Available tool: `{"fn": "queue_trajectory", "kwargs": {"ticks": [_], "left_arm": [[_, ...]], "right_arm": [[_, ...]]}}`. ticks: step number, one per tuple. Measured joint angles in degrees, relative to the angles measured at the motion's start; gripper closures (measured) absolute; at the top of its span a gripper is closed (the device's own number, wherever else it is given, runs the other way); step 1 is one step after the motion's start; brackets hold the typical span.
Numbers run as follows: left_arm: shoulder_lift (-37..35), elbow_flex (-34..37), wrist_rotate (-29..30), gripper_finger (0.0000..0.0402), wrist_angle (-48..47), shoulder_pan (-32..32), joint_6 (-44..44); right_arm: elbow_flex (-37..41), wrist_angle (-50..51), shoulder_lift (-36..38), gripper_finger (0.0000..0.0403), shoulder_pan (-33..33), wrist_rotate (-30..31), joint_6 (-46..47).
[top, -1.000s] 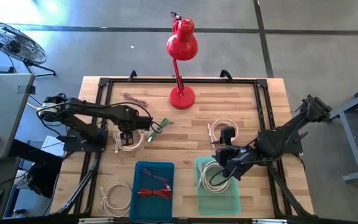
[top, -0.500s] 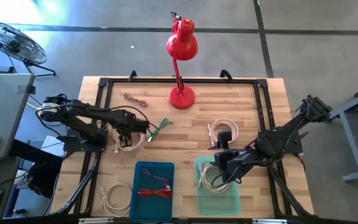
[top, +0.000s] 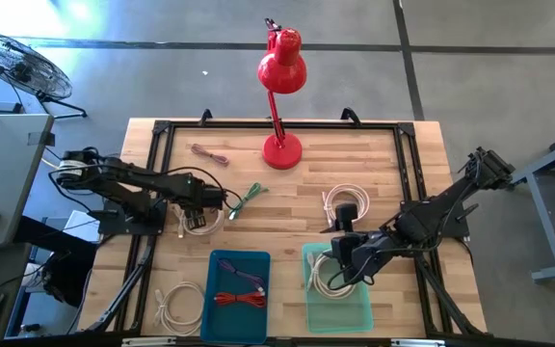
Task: Pick & Place USB Port
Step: Put the white USB cable into the green bin
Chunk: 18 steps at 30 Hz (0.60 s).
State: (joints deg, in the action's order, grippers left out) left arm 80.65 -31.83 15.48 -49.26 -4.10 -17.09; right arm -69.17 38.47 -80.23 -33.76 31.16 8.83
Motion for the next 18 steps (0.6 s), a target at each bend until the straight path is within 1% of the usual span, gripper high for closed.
{"fn": "queue_trajectory", "kwargs": {"ticks": [3,4,8,13,16,18], "left_arm": [[0.0,0.1,-0.7,0.0361,0.6,0.0,1.1],[0.0,0.2,-0.3,0.0373,0.8,0.1,1.4],[0.3,-0.5,0.9,0.0374,0.7,0.0,0.8],[-0.1,-4.0,2.0,0.0374,-1.6,0.0,0.1],[-0.5,-8.3,2.1,0.0377,-3.2,1.4,1.5],[-0.8,-11.7,2.8,0.0393,-5.1,2.8,2.3]], "right_arm": [[0.0,-0.3,0.0,0.0155,0.0,0.0,-0.1],[0.0,-0.4,0.0,0.0155,0.0,0.1,-0.1],[0.0,-0.9,0.0,0.0155,0.0,0.3,0.0],[0.0,-1.2,0.0,0.0155,0.0,0.2,0.1],[0.0,-1.3,0.0,0.0155,0.0,0.2,-0.1],[0.0,-1.6,0.0,0.0155,0.0,1.0,-0.8]]}}
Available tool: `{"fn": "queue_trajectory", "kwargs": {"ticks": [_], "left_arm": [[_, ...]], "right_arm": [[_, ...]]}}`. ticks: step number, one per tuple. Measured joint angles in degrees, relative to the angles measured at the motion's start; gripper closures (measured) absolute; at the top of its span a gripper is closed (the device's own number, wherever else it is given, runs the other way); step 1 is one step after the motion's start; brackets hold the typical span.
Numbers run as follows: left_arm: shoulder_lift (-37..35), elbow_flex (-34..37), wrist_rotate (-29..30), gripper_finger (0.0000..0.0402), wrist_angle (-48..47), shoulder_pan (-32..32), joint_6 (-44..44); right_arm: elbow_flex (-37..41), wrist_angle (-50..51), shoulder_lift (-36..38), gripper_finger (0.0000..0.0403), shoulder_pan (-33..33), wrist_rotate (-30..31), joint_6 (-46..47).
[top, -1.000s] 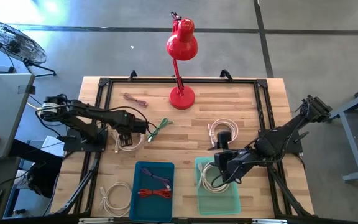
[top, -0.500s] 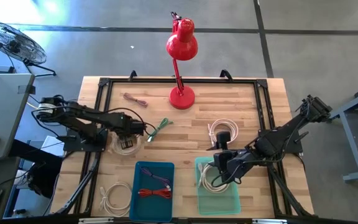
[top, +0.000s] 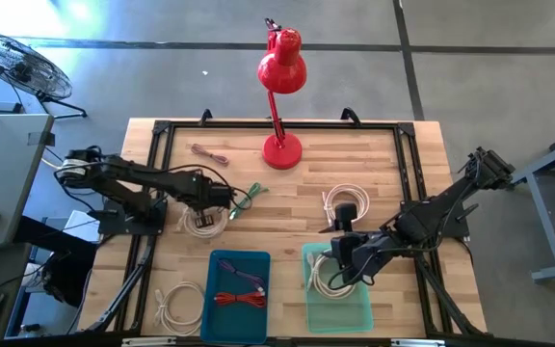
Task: Pick & Place USB Port
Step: Put the white USB cable into the green bin
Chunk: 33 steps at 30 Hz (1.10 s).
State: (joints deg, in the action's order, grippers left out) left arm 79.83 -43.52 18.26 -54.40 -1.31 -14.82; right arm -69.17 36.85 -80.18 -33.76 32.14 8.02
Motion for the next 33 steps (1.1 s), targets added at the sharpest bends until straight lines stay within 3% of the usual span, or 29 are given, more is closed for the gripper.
{"fn": "queue_trajectory", "kwargs": {"ticks": [6,11,16,20,22,25,28,30,33], "left_arm": [[-1.7,-11.8,4.3,0.0394,-4.1,5.2,-0.5],[-6.3,-19.1,13.5,0.0394,-5.1,10.8,-0.2],[-15.4,-18.7,37.3,0.0394,-3.8,22.9,-9.2],[-21.0,-14.2,57.6,0.0394,3.8,35.5,-13.8],[-22.3,-11.7,64.2,0.0394,8.2,40.4,-14.0],[-22.4,-8.7,71.0,0.0394,13.1,45.3,-14.0],[-21.1,-6.6,71.7,0.0394,17.1,47.3,-14.1],[-19.7,-5.4,71.7,0.0394,19.1,47.1,-14.2],[-17.5,-4.9,71.8,0.0393,20.2,47.1,-14.2]], "right_arm": [[0.0,0.0,0.0,0.0155,0.0,5.5,-0.5],[0.0,-0.4,0.0,0.0155,0.0,11.3,2.5],[0.7,-0.6,0.0,0.0155,-0.2,13.6,6.7],[3.4,-2.9,0.0,0.0155,-1.6,16.9,5.7],[5.1,-6.2,0.0,0.0155,-2.3,19.8,3.7],[7.8,-16.0,0.0,0.0155,-3.6,23.3,-2.8],[11.2,-32.3,0.0,0.0155,-4.4,22.9,-14.1],[13.6,-44.9,0.0,0.0155,-4.8,18.8,-22.6],[17.1,-61.6,0.0,0.0155,-4.9,7.6,-31.5]]}}
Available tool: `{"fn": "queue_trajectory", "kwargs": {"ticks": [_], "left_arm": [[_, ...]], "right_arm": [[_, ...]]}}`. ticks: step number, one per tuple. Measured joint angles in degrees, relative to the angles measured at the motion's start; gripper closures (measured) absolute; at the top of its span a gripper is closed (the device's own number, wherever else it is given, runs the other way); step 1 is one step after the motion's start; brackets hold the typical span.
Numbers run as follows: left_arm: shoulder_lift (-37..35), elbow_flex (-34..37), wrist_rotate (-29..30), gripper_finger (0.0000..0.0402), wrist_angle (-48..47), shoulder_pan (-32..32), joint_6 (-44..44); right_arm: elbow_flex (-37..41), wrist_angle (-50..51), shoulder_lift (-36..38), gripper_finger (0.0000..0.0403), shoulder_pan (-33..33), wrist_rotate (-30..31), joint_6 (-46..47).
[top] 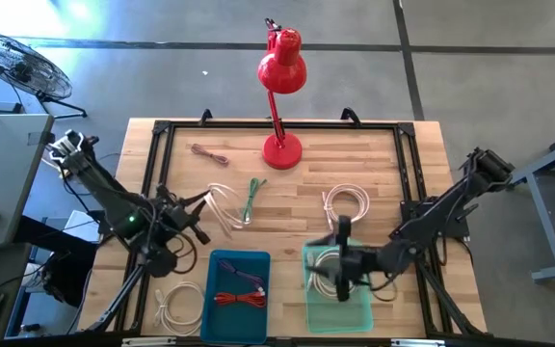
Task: Pick & Place USB Port
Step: Put the white USB cable into the green bin
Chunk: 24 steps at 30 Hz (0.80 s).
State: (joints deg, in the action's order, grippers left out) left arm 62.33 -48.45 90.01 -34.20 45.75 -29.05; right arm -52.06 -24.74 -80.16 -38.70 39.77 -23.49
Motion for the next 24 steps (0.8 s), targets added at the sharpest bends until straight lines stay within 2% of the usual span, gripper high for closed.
{"fn": "queue_trajectory", "kwargs": {"ticks": [2,4,9,13,16,20,24], "left_arm": [[1.4,0.0,0.2,0.0391,1.2,0.0,-0.1],[2.8,0.0,0.0,0.039,2.6,0.0,-0.1],[6.7,0.0,-0.4,0.0393,6.0,0.0,0.3],[10.1,0.0,-0.6,0.0393,10.6,0.1,1.3],[11.9,0.0,-1.4,0.0393,16.8,0.1,5.6],[13.1,0.0,-5.3,0.0393,31.0,0.0,19.2],[14.9,-0.1,-11.6,0.0393,52.1,0.0,41.5]], "right_arm": [[1.7,-8.3,0.0,0.0155,0.0,-5.8,-3.7],[2.7,-13.1,0.0,0.0155,0.0,-8.1,-6.3],[3.5,-15.2,0.0,0.0155,0.6,-6.1,-9.5],[3.5,-14.9,0.0,0.0155,2.6,-7.5,-5.9],[3.5,-14.9,0.0,0.0155,4.5,-8.5,-2.5],[3.5,-14.0,0.0,0.0155,6.2,-8.0,-1.1],[3.5,-13.6,0.0,0.0155,6.6,-10.2,-0.7]]}}
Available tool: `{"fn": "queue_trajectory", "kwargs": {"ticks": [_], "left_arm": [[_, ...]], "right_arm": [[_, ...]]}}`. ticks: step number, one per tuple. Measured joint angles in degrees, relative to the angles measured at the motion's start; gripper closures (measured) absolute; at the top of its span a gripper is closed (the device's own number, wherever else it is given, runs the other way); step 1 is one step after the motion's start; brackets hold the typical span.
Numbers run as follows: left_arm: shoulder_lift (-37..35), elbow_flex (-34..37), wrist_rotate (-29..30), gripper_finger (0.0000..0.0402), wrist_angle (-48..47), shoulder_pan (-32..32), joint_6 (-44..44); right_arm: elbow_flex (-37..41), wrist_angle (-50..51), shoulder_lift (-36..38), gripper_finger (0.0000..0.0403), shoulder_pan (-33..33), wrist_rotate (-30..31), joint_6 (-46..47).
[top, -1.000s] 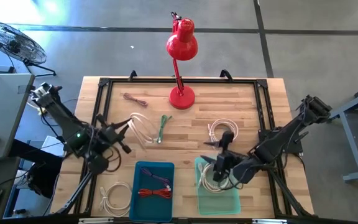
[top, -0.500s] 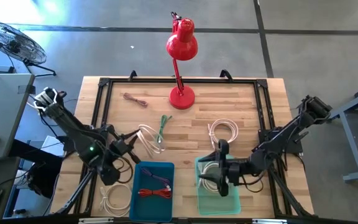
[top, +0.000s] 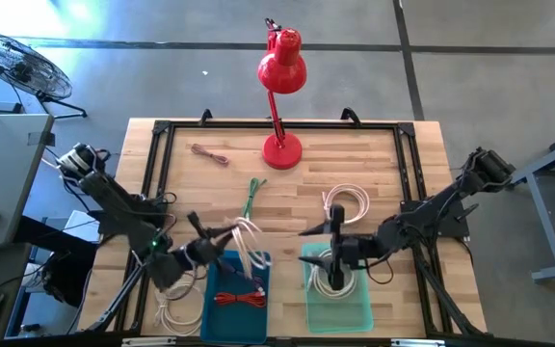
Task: Pick & Place USB Port
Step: Put the white USB cable into the green bin
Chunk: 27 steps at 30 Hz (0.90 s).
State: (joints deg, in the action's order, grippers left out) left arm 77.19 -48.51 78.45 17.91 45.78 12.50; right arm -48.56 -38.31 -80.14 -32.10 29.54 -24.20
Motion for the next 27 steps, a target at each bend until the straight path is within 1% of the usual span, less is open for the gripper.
{"fn": "queue_trajectory", "kwargs": {"ticks": [2,4,7,9,13,15,17,21,24,27], "left_arm": [[1.2,0.0,-3.7,0.0393,10.7,0.0,11.0],[2.1,0.0,-6.8,0.0393,18.3,0.0,18.8],[2.6,0.0,-11.6,0.0393,23.4,-0.9,24.2],[2.6,0.0,-16.3,0.0393,23.6,-2.1,24.6],[2.8,0.0,-28.5,0.0393,24.4,-5.8,23.8],[3.8,-0.1,-33.2,0.0393,25.5,-8.0,23.2],[4.8,-0.1,-34.7,0.0393,26.1,-9.5,23.3],[6.1,-0.1,-34.8,0.0393,28.1,-12.2,23.3],[6.8,-0.1,-36.5,0.0393,29.4,-14.1,23.2],[7.2,-0.1,-37.7,0.0393,31.2,-15.6,23.2]], "right_arm": [[0.0,0.2,0.0,0.0155,0.0,-2.2,1.0],[0.0,0.2,0.0,0.0155,0.0,-4.1,2.7],[0.0,1.1,0.0,0.0155,0.0,-6.8,5.3],[0.0,1.6,0.0,0.0155,0.1,-8.7,7.4],[0.0,2.9,0.0,0.0155,0.7,-12.7,11.7],[0.0,3.4,0.0,0.0155,0.7,-14.1,12.4],[0.0,4.2,0.0,0.0155,0.7,-14.7,12.5],[0.0,5.1,0.0,0.0155,0.7,-15.4,14.1],[0.0,5.5,-0.2,0.0155,0.7,-16.8,15.4],[0.0,5.6,-0.8,0.0155,0.7,-16.9,15.8]]}}
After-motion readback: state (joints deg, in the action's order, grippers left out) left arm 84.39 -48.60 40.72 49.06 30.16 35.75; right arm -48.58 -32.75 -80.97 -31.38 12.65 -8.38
